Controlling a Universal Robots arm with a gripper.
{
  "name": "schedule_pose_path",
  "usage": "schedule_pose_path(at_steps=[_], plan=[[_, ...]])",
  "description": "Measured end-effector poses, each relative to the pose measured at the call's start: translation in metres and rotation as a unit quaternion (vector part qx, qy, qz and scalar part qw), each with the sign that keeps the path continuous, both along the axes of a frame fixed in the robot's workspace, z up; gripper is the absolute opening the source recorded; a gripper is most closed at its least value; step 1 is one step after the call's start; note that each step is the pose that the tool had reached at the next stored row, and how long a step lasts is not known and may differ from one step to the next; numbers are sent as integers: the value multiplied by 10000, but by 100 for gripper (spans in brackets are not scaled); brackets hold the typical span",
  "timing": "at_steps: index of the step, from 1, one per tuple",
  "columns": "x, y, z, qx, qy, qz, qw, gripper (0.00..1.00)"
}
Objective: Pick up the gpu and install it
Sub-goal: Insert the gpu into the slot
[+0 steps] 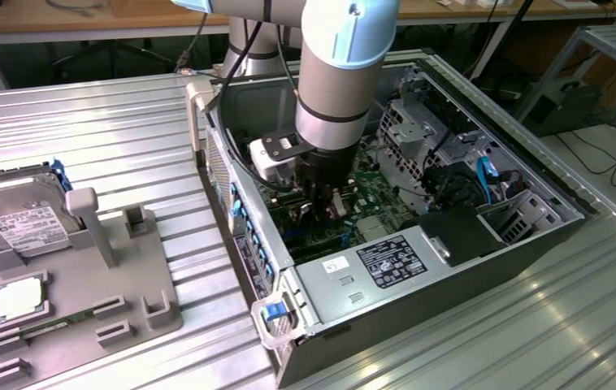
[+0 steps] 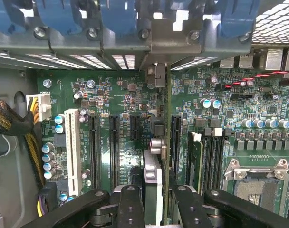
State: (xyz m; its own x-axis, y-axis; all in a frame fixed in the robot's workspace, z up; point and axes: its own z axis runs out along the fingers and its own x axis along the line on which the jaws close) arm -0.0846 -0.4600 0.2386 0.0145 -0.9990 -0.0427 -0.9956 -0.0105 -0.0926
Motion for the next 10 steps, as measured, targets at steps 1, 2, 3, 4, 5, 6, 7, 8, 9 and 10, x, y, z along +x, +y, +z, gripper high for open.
schedule_pose_path(at_steps=[1,2,3,4,5,6,7,8,9,10], plan=[[0,0,0,0,-3,1,10000,29],[-1,1,-1,0,-7,0,10000,29],[-2,3,-1,-1,-13,0,10000,29],[-3,4,0,-1,-17,0,10000,29],[-4,6,0,-2,-21,0,10000,29],[-5,7,0,-2,-28,0,10000,29],[-7,8,0,-2,-36,0,10000,29],[-8,9,0,-1,-47,0,10000,29],[-9,10,0,-1,-56,0,10000,29],[-10,10,0,-1,-59,0,10000,29]])
